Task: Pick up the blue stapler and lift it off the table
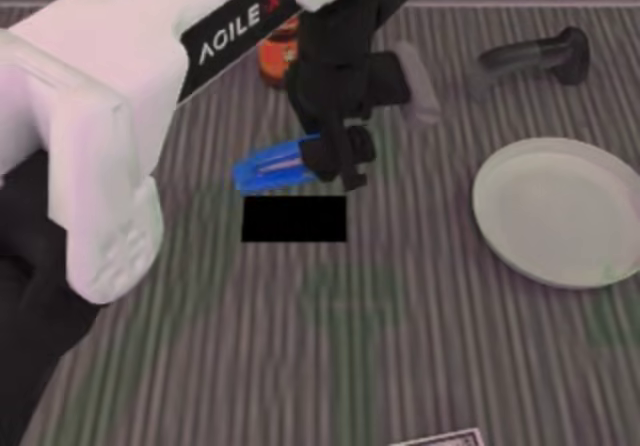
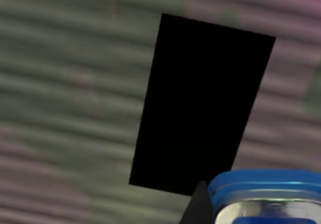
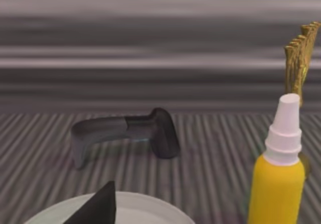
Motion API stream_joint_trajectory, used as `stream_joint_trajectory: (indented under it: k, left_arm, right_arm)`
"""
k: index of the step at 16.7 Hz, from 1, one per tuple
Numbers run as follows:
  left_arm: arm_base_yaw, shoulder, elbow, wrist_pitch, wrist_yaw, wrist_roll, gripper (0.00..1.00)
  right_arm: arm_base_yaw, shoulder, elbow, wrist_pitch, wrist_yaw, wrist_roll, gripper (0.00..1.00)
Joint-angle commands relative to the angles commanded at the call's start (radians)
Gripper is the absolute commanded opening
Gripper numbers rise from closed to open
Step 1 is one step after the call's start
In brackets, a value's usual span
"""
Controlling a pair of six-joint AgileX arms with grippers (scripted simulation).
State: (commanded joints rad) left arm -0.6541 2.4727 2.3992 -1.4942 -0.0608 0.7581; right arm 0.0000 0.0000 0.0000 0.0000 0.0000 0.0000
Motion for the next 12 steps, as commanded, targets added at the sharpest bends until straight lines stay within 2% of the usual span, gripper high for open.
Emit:
stream_joint_trajectory:
  k: [2, 5, 12]
  left_arm:
    - [-0.018, 0.056, 0.104, -0.029, -0.007, 0.106, 0.00]
    - [-0.032, 0.097, 0.186, -0.048, -0.014, 0.188, 0.00]
    - [-0.026, 0.093, 0.173, -0.032, -0.015, 0.197, 0.00]
  right_arm:
    - [0.000, 0.000, 0.000, 0.000, 0.000, 0.000, 1.00]
    - [0.000, 0.000, 0.000, 0.000, 0.000, 0.000, 1.00]
    - [0.000, 0.000, 0.000, 0.000, 0.000, 0.000, 1.00]
